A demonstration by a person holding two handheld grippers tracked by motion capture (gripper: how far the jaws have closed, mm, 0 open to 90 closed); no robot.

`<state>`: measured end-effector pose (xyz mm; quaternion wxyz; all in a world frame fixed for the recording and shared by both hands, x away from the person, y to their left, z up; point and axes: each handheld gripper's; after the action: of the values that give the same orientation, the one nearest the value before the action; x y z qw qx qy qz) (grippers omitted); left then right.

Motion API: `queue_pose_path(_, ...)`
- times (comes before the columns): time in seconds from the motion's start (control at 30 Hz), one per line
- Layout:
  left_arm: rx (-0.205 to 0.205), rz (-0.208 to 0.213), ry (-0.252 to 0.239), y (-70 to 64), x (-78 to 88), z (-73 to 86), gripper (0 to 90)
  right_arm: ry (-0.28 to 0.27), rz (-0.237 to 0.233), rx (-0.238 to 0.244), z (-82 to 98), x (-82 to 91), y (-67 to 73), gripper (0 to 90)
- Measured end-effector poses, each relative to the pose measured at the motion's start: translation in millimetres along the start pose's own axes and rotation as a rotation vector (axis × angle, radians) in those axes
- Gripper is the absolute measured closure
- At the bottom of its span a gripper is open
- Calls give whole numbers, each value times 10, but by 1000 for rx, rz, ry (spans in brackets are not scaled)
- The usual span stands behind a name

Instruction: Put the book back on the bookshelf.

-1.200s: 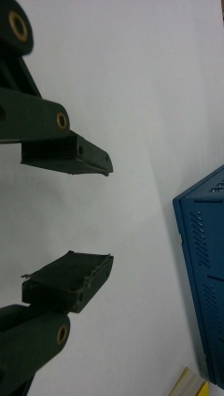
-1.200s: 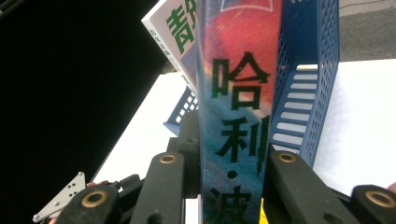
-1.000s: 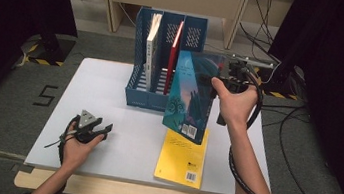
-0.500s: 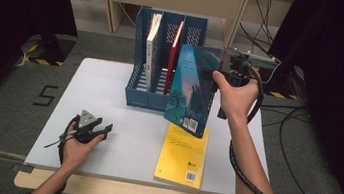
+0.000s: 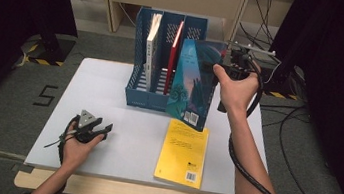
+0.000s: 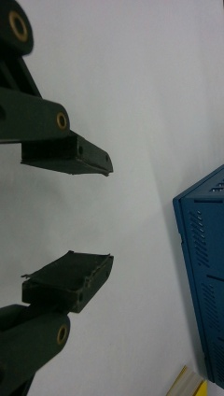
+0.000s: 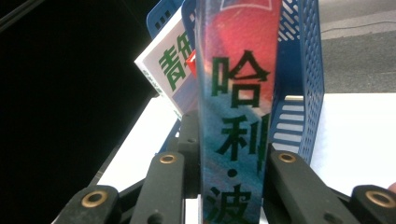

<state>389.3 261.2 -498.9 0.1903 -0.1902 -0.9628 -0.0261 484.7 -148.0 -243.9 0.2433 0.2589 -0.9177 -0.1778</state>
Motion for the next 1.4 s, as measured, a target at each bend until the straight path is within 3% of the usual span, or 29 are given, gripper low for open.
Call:
queue_pose_path(1.17,9,4,5,6,5,-4,479,-41,44,32,-313,-312,-11,750)
queue_pose_path(1.4,10,6,4,8,1,-4,479,-56,73,55,-396,-383,4,750)
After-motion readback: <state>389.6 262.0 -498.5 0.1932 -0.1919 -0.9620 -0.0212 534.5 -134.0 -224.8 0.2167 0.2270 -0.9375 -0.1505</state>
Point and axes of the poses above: each handheld gripper's, and its own axes: x roughly backward along the jaws, z roughly out of its underside, y roughly to its left, and after that the axes turned 8 degrees about -y, right-handed
